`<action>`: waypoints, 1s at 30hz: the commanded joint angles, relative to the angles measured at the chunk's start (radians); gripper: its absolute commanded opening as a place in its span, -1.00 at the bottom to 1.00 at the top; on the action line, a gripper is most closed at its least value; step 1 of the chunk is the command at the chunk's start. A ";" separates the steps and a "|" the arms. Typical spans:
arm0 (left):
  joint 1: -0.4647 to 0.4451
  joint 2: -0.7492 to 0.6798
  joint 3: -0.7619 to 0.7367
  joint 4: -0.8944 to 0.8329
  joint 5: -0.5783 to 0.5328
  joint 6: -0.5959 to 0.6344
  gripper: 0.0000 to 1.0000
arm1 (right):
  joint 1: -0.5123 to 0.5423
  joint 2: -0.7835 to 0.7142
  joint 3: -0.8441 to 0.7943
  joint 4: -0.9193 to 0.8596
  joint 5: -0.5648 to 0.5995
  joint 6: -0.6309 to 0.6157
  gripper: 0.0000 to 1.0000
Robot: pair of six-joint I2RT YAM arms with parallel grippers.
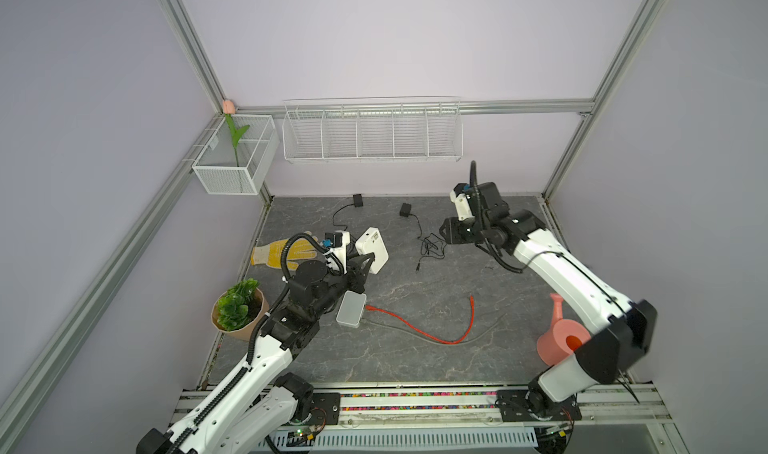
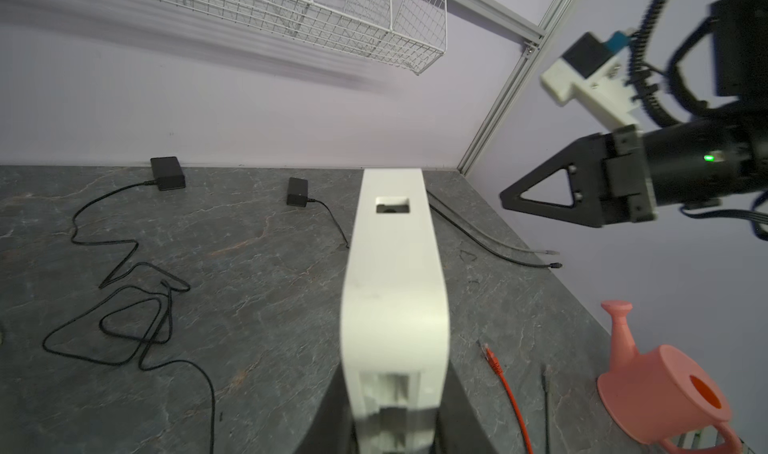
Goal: Insert the plug into the switch port
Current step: 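Pull the white device back with left gripper while right moves over black cable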
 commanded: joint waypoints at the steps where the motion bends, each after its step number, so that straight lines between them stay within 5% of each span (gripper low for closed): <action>1: 0.002 -0.046 -0.042 -0.069 -0.033 0.026 -1.00 | 0.022 0.117 0.003 -0.102 0.051 0.020 -0.19; 6: 0.001 -0.139 -0.087 -0.098 -0.047 0.011 -1.00 | 0.029 0.265 0.032 -0.056 0.008 0.105 -0.01; 30: 0.002 -0.202 -0.146 -0.110 -0.062 -0.008 -1.00 | 0.091 0.619 0.280 -0.063 0.111 0.210 -0.17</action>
